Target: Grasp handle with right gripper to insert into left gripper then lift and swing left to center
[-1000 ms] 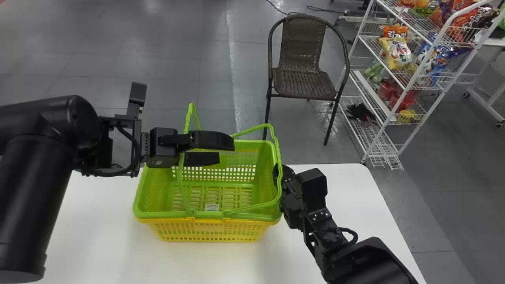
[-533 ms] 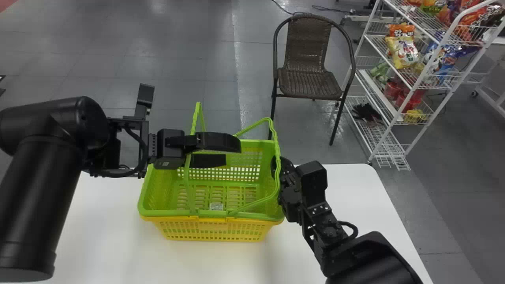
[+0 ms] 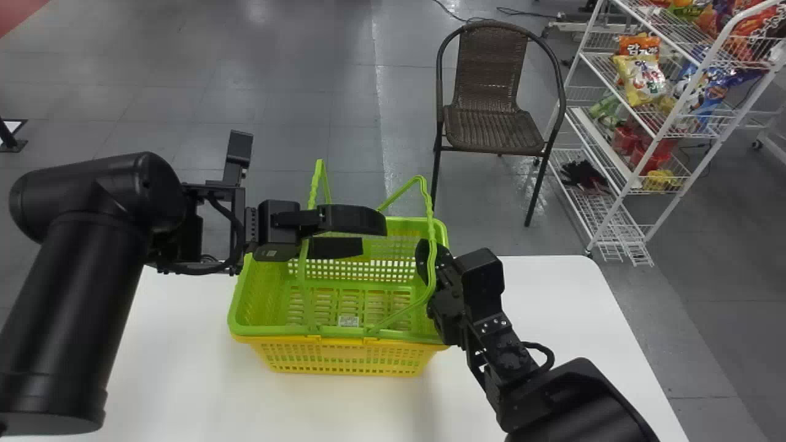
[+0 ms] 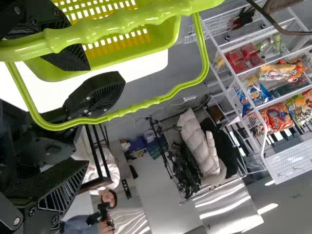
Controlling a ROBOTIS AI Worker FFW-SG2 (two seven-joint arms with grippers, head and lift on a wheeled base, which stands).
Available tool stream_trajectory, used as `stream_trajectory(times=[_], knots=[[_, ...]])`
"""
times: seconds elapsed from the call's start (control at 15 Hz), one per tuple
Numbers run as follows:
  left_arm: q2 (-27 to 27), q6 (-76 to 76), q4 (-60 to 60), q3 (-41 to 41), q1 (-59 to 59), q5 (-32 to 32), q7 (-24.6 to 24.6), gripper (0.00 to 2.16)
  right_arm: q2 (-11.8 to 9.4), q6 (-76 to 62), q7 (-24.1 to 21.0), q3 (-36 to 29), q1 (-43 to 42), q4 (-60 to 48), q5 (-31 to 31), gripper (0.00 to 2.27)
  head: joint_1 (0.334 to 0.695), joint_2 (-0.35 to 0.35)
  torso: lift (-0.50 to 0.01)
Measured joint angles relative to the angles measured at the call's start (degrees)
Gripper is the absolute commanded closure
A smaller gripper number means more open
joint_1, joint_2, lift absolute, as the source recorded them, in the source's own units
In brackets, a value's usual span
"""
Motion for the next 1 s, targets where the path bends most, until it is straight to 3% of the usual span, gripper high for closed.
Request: stream_trajectory(times=[1.0], knots=[[-1.5, -2.3, 0.2, -0.4, -0.5, -0.3, 2.5, 0.14, 0.7, 0.2, -0.4, 4.2, -2.7, 2.2, 0.2, 1.97, 0.695, -0.05, 0.0]])
